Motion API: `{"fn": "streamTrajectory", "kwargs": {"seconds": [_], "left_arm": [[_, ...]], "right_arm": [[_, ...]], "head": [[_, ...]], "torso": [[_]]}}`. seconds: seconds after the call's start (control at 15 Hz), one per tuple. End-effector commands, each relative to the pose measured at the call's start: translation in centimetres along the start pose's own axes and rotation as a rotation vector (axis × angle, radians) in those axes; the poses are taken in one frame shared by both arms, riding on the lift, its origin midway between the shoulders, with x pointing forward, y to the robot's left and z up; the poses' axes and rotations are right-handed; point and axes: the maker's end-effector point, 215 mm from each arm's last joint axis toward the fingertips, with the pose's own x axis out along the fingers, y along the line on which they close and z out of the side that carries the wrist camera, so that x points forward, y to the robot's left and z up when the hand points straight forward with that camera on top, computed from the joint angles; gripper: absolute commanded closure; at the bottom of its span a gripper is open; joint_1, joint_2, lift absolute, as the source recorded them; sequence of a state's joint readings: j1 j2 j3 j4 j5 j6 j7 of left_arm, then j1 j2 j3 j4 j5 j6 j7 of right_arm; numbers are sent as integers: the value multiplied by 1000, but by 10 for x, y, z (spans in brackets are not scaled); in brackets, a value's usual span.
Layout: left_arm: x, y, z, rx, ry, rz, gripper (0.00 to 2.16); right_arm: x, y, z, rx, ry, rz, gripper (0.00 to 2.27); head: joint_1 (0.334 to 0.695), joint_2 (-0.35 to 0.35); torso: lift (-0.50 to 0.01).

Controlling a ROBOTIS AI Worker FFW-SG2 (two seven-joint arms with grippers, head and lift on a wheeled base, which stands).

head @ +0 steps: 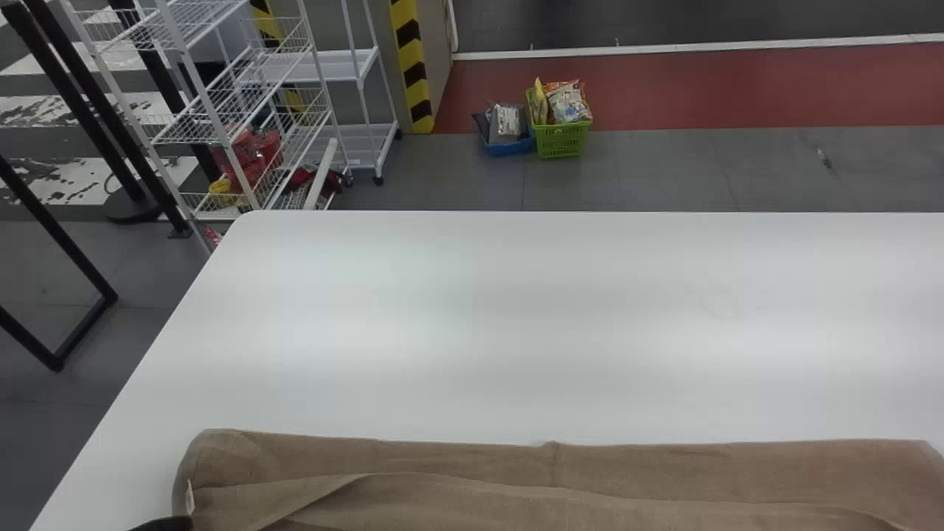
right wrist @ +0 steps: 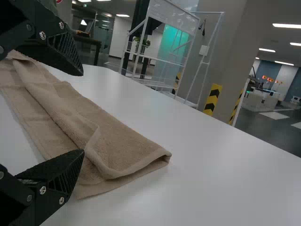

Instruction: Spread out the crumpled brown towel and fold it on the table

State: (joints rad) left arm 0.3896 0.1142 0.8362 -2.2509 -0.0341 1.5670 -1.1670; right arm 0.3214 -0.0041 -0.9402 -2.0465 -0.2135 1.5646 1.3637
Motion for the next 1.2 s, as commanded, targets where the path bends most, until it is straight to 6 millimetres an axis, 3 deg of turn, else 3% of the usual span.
{"fn": "streamTrajectory", "kwargs": {"seconds": [0.0,0.33,0.93,1.13], "left_arm": [[-1,-1,0,-3,0,-2,1544],[-5,1,0,-10,-6,-6,1544],[-5,0,-2,-9,-3,-7,1544],[-7,2,-1,-9,-6,-4,1544]], "right_arm": [[2,1,4,-2,-4,-3,286],[8,-8,20,-15,-20,-43,286],[14,-25,9,32,4,-66,289],[24,-26,6,28,22,-77,410]], "head": [[695,142],[695,127],[695,122],[695,123]], "torso": [[-127],[-127],[-127],[-127]]}}
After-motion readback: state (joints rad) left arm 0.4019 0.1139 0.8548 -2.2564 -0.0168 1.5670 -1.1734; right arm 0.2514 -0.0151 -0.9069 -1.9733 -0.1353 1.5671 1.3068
